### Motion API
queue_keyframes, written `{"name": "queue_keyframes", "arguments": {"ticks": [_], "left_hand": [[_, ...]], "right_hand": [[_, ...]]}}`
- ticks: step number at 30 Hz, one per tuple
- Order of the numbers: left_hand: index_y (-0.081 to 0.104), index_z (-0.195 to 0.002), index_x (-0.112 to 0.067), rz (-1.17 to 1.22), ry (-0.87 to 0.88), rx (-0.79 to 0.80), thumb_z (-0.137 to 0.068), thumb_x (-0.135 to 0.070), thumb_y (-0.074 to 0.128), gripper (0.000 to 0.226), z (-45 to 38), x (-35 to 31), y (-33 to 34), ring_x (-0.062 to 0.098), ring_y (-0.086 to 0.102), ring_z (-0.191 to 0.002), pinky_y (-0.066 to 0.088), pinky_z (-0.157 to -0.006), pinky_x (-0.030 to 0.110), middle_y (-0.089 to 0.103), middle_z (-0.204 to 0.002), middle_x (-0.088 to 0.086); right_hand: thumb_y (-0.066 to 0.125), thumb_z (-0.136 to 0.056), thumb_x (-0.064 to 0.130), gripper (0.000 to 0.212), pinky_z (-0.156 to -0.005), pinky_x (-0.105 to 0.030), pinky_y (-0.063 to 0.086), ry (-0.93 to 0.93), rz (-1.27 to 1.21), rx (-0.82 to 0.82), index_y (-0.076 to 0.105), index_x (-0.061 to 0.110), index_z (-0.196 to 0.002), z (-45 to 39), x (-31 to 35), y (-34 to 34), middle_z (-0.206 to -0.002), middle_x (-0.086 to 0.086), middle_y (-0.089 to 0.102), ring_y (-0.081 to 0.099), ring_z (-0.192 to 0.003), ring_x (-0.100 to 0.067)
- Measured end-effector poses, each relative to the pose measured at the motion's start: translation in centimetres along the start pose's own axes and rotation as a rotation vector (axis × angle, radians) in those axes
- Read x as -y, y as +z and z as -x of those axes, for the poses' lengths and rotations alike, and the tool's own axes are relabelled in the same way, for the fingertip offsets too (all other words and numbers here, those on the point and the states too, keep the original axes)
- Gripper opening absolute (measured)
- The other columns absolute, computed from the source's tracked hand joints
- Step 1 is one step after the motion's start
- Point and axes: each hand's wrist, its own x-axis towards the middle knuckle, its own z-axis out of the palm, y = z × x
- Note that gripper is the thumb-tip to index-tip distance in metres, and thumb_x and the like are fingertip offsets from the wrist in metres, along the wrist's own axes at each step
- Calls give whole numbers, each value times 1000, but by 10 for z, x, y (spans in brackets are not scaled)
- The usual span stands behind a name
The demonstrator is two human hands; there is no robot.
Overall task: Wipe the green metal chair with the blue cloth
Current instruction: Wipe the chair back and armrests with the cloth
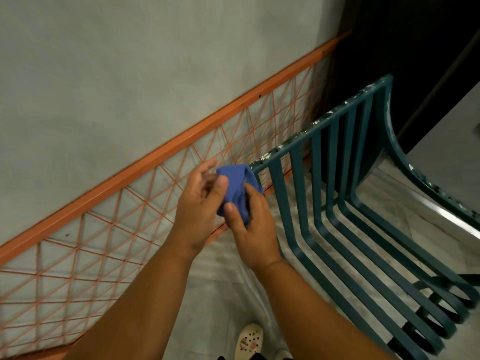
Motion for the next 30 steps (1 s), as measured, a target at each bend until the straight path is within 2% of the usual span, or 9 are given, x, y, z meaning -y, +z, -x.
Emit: {"name": "queue_keyframes", "arguments": {"ticks": [2, 6, 8, 11, 14, 22, 25, 28, 30], "left_hand": [[44, -133, -24, 93, -12, 36, -86, -53, 50, 56, 1, -4, -4, 14, 66, -104, 54, -83, 29, 68, -110, 3], [51, -125, -32, -125, 66, -51, -92, -56, 38, 42, 0, -9, -11, 5, 63, -103, 52, -82, 22, 64, -115, 3], [54, -122, -32, -126, 78, -116, -91, -53, 37, 40, -2, -6, -15, 4, 62, -104, 52, -85, 28, 63, -116, 2], [57, -117, -28, -94, 56, -214, -97, -44, 39, 31, -3, 1, -19, 9, 62, -104, 53, -88, 34, 64, -113, -3], [58, -110, -36, -178, 50, -283, -97, -47, 38, 26, -4, 8, -22, 9, 60, -105, 51, -92, 36, 62, -112, -7], [57, -120, -27, -195, -2, -228, -100, -31, 42, 25, -6, 5, -22, -4, 56, -105, 44, -83, 17, 58, -118, -12], [56, -120, -31, -191, -14, -230, -100, -32, 42, 25, -8, 4, -23, -10, 53, -105, 40, -82, 13, 57, -118, -18], [56, -124, -31, -188, -20, -242, -100, -33, 41, 28, -8, 5, -25, -13, 49, -112, 37, -87, 12, 55, -123, -21], [56, -124, -34, -180, -33, -236, -100, -35, 40, 28, -8, 6, -26, -11, 48, -115, 37, -89, 14, 54, -124, -23]], "right_hand": [[57, -86, 50, 53, -94, -19, 43, 1, -8, -18, 48, 22, -130, -3, -2, 5, -123, 11, 52, 49, -115, -4], [48, -90, 16, 23, -81, -28, 45, -128, 134, -169, 58, 14, -111, -14, 2, 10, -100, 11, 56, 51, -97, -15], [42, -89, 23, 37, -90, -34, 44, -176, 252, -171, 57, 11, -121, -20, 6, 14, -115, -1, 59, 49, -107, -22], [49, -85, 40, 49, -92, -43, 37, -271, 737, -46, 50, 28, -132, -26, 10, 22, -136, -2, 52, 43, -119, -29], [58, -79, 46, 45, -81, -45, 38, -332, 931, 40, 56, 36, -123, -36, 13, 20, -127, 0, 57, 47, -112, -32], [62, -75, 37, 33, -67, -38, 40, -313, 862, 73, 63, 27, -107, -47, 20, 21, -101, -2, 58, 44, -93, -31], [58, -81, 34, 36, -76, -42, 43, -323, 816, 126, 61, 21, -115, -60, 15, 5, -110, -7, 55, 41, -96, -30], [52, -88, 30, 34, -85, -41, 40, -86, 720, -21, 57, 15, -118, -74, 22, 1, -118, -12, 48, 39, -102, -32], [51, -88, 32, 35, -86, -43, 39, -103, 768, -23, 57, 15, -118, -72, 25, 4, -119, -14, 46, 41, -102, -34]]}}
